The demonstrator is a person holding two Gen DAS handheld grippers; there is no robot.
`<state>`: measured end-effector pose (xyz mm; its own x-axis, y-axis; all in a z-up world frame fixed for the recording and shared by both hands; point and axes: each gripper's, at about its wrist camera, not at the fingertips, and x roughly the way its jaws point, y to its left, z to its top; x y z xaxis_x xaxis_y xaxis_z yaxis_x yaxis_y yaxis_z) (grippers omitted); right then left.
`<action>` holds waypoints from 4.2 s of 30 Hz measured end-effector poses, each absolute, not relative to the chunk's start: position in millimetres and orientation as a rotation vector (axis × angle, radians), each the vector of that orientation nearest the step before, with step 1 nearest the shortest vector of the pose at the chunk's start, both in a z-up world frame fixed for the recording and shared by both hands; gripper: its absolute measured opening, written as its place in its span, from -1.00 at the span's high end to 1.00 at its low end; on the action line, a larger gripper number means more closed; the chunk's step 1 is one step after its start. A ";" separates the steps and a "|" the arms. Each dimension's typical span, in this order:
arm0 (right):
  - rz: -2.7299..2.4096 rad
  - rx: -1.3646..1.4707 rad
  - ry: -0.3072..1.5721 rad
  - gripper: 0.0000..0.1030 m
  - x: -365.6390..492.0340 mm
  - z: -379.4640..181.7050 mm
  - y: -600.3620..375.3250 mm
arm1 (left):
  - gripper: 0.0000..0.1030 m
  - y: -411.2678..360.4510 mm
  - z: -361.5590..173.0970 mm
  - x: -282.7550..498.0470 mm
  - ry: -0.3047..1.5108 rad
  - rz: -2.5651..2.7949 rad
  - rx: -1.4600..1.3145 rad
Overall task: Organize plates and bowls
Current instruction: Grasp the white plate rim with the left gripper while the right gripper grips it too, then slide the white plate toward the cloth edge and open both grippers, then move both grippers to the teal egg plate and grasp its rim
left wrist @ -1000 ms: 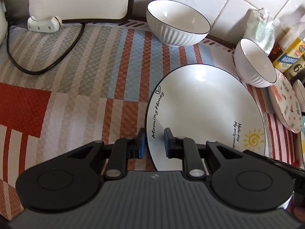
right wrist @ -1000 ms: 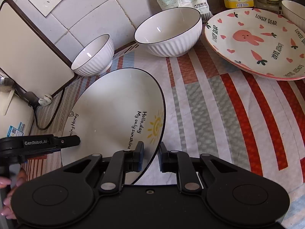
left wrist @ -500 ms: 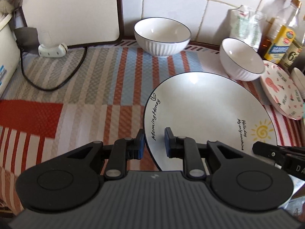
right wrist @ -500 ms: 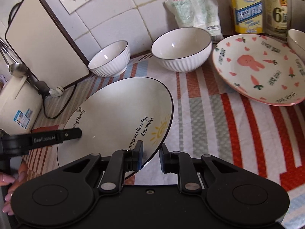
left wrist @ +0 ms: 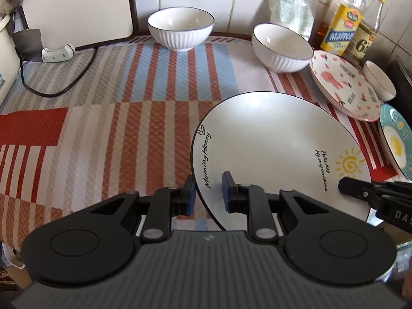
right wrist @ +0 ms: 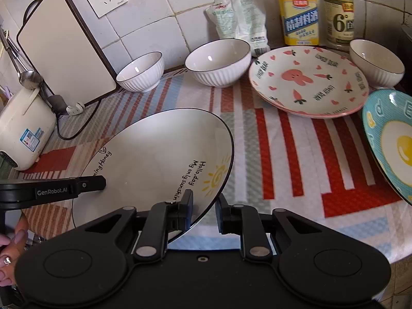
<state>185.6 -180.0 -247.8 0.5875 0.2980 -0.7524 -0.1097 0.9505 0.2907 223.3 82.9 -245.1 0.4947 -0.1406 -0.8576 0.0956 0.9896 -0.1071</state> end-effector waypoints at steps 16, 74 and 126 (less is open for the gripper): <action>0.246 0.176 0.876 0.54 185.9 -274.6 -201.8 | 0.63 64.9 -263.4 226.6 1.138 -0.198 -0.050; 0.215 -0.174 0.641 -0.39 29.8 -100.7 -266.1 | 0.13 -43.9 -99.3 134.7 1.120 -0.386 0.303; -0.143 0.193 0.729 -0.44 140.4 -258.4 -436.6 | -0.58 -232.8 -255.5 271.0 0.995 -0.438 0.045</action>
<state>140.4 -436.6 -258.4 0.7370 -0.0626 -0.6730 0.1969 0.9724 0.1252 271.0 -232.8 -255.5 0.4653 -0.3364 -0.8188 0.3772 0.9121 -0.1604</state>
